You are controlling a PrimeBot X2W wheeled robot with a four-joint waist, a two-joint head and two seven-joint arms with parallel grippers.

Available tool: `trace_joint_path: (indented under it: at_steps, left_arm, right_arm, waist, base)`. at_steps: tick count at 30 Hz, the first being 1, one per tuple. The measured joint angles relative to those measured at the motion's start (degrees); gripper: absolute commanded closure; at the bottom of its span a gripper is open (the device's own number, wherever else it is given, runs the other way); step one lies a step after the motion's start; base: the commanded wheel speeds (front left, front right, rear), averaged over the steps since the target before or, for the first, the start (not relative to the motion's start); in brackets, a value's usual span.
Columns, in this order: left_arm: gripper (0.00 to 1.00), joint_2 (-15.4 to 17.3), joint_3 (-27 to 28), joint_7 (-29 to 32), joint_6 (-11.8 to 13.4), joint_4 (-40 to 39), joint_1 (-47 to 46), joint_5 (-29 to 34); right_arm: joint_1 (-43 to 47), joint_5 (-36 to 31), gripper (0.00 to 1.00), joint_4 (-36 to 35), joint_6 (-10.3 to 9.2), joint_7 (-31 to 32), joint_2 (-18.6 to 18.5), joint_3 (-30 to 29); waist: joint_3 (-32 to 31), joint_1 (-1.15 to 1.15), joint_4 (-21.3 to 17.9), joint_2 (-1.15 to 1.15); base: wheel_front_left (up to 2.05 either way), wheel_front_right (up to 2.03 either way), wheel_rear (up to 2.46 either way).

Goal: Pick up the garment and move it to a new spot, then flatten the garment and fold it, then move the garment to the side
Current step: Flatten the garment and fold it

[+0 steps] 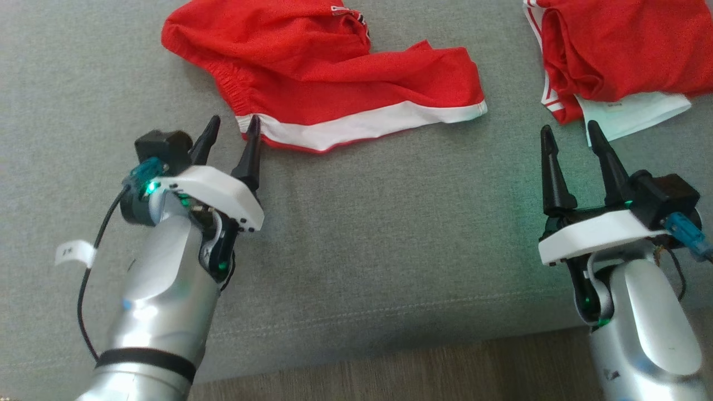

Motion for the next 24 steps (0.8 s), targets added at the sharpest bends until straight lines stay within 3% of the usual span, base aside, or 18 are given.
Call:
trace_joint_path:
  at_steps: [14,15,16,18,24]
  left_arm:
    - [0.00,-0.1,-1.3,0.0,-0.8,4.3,-2.0,0.5]
    - [0.04,-0.1,-1.4,0.0,-0.8,4.4,-2.3,0.6]
    - [0.51,-0.1,-1.5,0.0,-0.9,4.3,-2.5,0.6]
    - [1.00,-0.1,-1.4,0.0,-1.1,3.8,-2.9,0.6]
    - [1.00,-0.1,-1.7,0.0,-1.3,3.3,-3.0,0.6]
  right_arm:
    - [0.0,0.4,0.00,1.0,0.00,-0.2,0.0,-0.4]
    - [0.0,0.4,0.00,1.0,0.00,-0.2,0.0,-0.4]
    - [0.0,0.4,0.00,1.1,0.00,-0.2,0.0,-0.4]
    - [-0.1,0.4,0.00,1.2,0.00,-0.2,0.0,-0.4]
    - [-0.6,0.4,0.00,1.5,0.00,-0.2,0.0,-0.4]
  waist:
    - [0.7,0.00,-0.6,0.00]
    - [0.7,0.00,-0.5,0.00]
    - [0.8,0.00,-0.5,0.00]
    - [0.9,0.00,-0.4,0.00]
    - [1.1,0.00,-0.2,0.00]
  base:
    - [0.00,0.00,0.00]
    - [0.00,0.00,0.00]
    - [0.00,0.00,0.00]
    - [0.00,0.00,0.00]
    - [0.00,0.00,0.00]
